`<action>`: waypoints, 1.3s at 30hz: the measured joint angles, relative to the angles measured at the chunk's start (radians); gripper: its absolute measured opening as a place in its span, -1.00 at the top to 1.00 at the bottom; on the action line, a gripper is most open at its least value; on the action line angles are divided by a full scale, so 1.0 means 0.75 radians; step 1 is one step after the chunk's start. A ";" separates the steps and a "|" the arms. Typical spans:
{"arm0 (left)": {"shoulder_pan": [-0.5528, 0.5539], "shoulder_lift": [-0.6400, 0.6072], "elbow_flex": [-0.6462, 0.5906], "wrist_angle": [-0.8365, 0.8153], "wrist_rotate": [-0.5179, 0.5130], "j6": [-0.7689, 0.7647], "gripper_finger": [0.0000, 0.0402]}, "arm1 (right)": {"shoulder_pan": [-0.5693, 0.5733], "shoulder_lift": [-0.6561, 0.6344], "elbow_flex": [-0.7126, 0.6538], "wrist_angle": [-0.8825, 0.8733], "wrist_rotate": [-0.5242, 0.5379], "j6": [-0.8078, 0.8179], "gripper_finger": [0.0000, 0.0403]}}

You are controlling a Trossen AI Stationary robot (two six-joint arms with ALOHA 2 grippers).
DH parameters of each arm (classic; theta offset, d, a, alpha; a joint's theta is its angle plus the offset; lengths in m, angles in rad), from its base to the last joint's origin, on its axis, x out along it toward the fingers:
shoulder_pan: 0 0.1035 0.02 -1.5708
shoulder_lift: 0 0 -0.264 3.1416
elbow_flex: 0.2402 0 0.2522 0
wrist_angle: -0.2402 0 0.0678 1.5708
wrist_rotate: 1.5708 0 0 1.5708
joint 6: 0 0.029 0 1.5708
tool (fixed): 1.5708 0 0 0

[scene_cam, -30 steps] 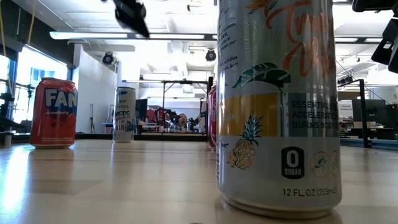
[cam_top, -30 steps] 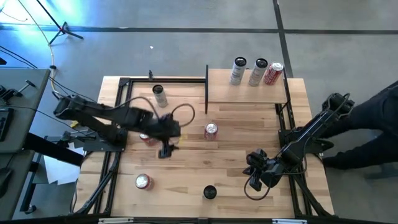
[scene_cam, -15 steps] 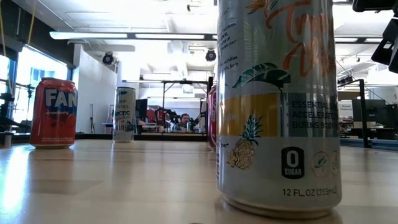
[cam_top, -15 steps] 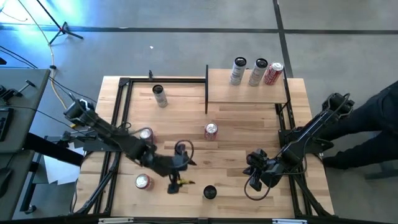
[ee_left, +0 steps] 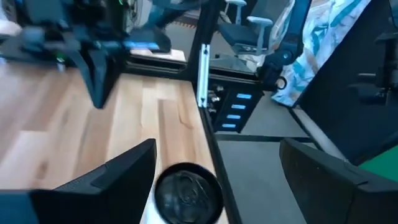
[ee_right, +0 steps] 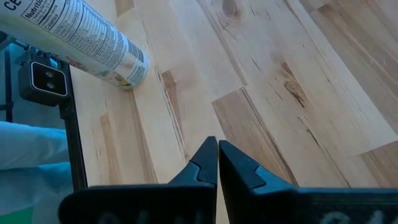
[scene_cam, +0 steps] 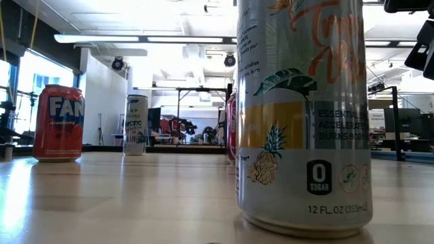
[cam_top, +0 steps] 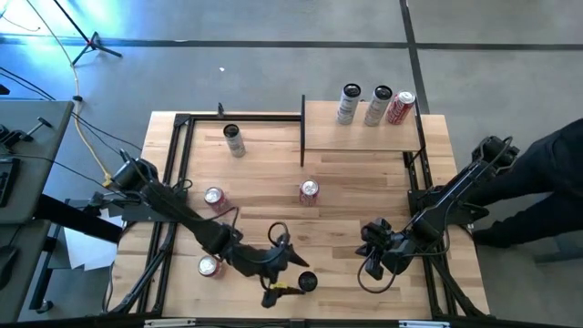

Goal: Place canned beverage on shelf
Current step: Move the white soda can to the center of the table

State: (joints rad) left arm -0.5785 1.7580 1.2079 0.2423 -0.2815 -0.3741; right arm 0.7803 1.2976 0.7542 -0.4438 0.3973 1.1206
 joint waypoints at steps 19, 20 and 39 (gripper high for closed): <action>0.004 0.233 0.000 0.292 0.045 0.184 -0.58 | -0.001 0.000 0.000 0.000 -0.001 -0.001 1.00; 0.004 0.241 0.000 0.303 0.045 0.182 -0.58 | -0.001 0.000 0.000 0.000 -0.001 -0.001 1.00; -0.001 0.256 0.001 0.302 -0.060 0.279 -0.58 | -0.001 0.000 0.000 0.000 -0.001 -0.001 1.00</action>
State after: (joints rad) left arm -0.5796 1.9500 1.2083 0.4690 -0.3264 -0.1650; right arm 0.7792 1.2976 0.7544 -0.4438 0.3965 1.1202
